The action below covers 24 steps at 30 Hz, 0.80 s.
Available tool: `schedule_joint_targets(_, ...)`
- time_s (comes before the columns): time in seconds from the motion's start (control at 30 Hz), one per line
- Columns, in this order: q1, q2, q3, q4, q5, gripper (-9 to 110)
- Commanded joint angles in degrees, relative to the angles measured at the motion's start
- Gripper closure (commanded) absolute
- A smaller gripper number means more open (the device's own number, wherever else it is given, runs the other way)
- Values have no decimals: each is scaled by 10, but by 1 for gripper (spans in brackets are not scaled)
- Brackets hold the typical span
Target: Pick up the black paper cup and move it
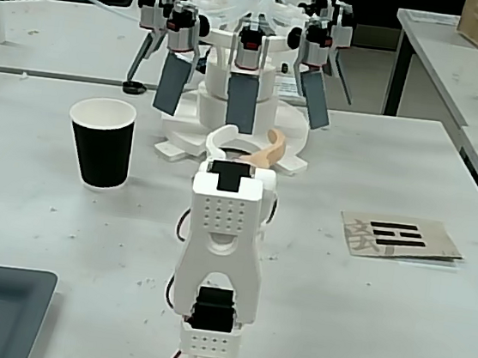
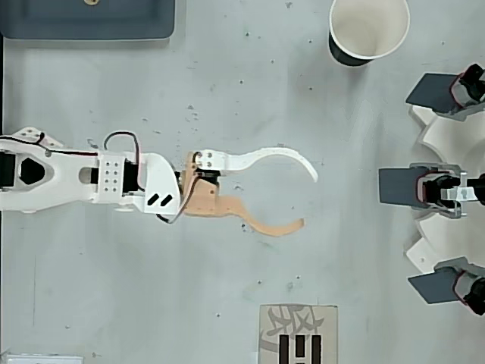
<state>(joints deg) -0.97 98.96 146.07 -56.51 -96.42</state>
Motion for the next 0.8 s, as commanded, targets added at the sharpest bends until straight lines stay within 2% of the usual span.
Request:
schedule_joint_targets(0.0,2,41,16,-29,-3,90)
schedule_joint_targets(0.53,-4,150,200,-91,5,89)
schedule_joint_targets(0.77,-63,171,238,-94,4,85)
